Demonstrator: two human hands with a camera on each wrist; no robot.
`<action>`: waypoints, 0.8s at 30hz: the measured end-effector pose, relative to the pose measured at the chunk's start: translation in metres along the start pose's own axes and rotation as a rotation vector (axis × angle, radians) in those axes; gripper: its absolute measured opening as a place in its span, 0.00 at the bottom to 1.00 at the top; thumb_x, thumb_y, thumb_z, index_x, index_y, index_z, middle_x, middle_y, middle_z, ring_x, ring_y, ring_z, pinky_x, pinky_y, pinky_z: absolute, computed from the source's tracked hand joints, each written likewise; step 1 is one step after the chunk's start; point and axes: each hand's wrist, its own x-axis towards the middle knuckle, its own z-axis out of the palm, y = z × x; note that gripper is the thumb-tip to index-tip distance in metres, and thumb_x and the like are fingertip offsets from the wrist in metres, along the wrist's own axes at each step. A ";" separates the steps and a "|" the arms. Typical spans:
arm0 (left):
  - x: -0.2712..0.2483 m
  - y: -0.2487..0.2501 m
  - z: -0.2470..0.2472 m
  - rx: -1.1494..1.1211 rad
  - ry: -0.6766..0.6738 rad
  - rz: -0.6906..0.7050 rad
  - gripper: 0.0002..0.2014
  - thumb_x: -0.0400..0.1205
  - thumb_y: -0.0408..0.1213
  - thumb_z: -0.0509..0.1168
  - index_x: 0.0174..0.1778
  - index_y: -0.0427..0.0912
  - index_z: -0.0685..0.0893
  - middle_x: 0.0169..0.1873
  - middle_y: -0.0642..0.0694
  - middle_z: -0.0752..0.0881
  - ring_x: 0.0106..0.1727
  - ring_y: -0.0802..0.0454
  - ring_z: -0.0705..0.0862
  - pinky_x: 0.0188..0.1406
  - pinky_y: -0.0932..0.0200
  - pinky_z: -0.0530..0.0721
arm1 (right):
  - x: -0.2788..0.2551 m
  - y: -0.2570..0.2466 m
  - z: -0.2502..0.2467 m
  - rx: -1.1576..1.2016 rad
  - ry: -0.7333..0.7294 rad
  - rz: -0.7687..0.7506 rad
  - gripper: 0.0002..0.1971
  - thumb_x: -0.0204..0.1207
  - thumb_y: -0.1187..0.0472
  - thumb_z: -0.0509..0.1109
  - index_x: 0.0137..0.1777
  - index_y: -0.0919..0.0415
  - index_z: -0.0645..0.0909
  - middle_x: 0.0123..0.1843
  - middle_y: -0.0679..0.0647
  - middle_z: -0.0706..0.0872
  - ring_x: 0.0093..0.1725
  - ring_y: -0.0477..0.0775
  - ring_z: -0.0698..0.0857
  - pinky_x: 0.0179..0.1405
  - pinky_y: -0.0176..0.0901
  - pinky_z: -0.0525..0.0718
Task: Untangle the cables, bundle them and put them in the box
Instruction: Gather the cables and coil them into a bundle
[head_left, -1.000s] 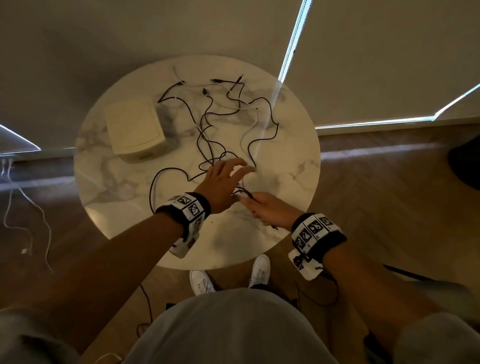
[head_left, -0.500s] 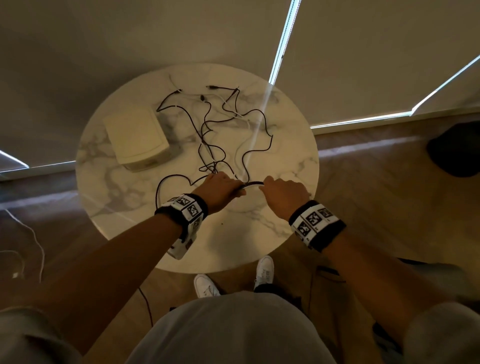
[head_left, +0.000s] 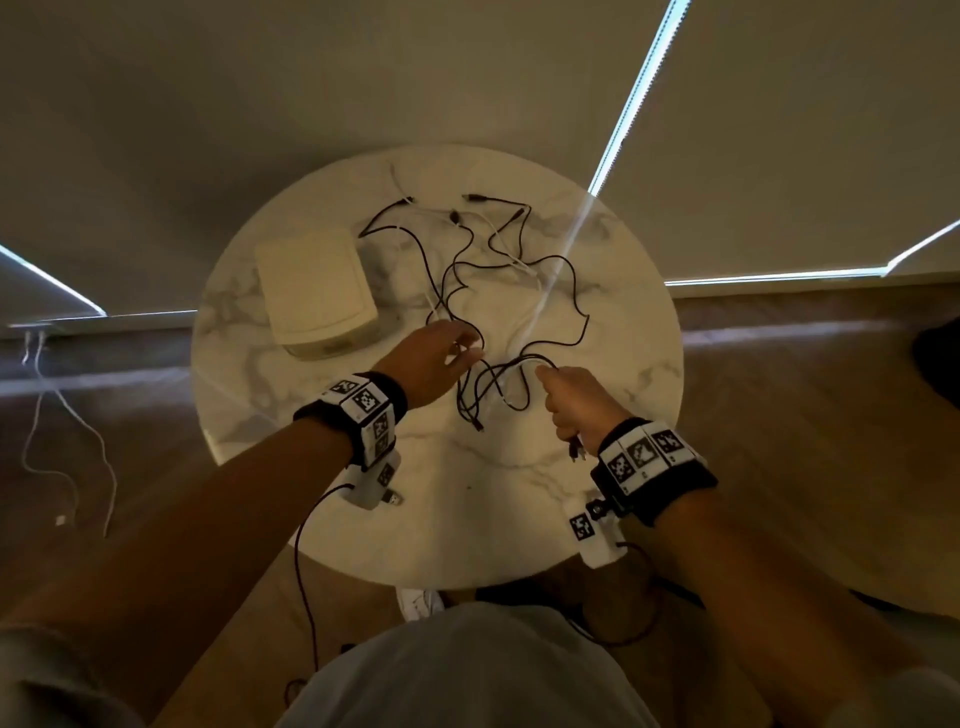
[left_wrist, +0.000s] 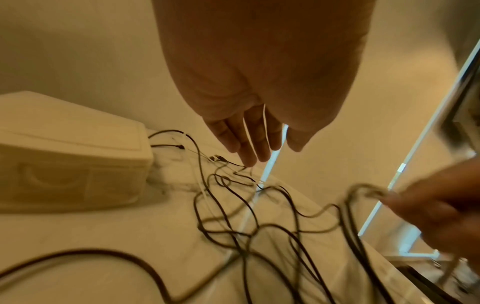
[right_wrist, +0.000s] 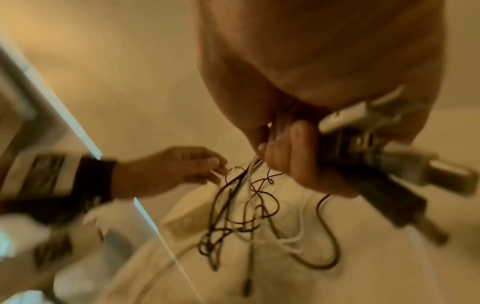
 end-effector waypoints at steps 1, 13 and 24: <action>0.006 -0.007 -0.007 -0.001 0.039 -0.022 0.16 0.86 0.50 0.62 0.64 0.44 0.81 0.58 0.47 0.84 0.54 0.52 0.84 0.54 0.53 0.83 | 0.007 -0.001 -0.002 -0.135 -0.023 -0.023 0.18 0.88 0.52 0.59 0.35 0.55 0.67 0.28 0.52 0.66 0.19 0.48 0.61 0.19 0.36 0.58; 0.121 -0.065 -0.067 -0.126 0.190 -0.532 0.20 0.87 0.39 0.59 0.75 0.41 0.70 0.63 0.36 0.84 0.62 0.40 0.83 0.57 0.54 0.78 | 0.087 -0.042 -0.012 -0.729 -0.358 -0.033 0.20 0.88 0.46 0.57 0.36 0.56 0.69 0.30 0.52 0.72 0.25 0.51 0.67 0.24 0.41 0.66; 0.170 -0.089 -0.083 0.000 0.084 -0.719 0.25 0.91 0.41 0.50 0.84 0.39 0.62 0.83 0.39 0.63 0.83 0.41 0.63 0.81 0.54 0.61 | 0.119 -0.060 -0.016 -0.778 -0.465 -0.033 0.19 0.88 0.47 0.57 0.38 0.56 0.67 0.31 0.53 0.70 0.24 0.50 0.66 0.21 0.39 0.66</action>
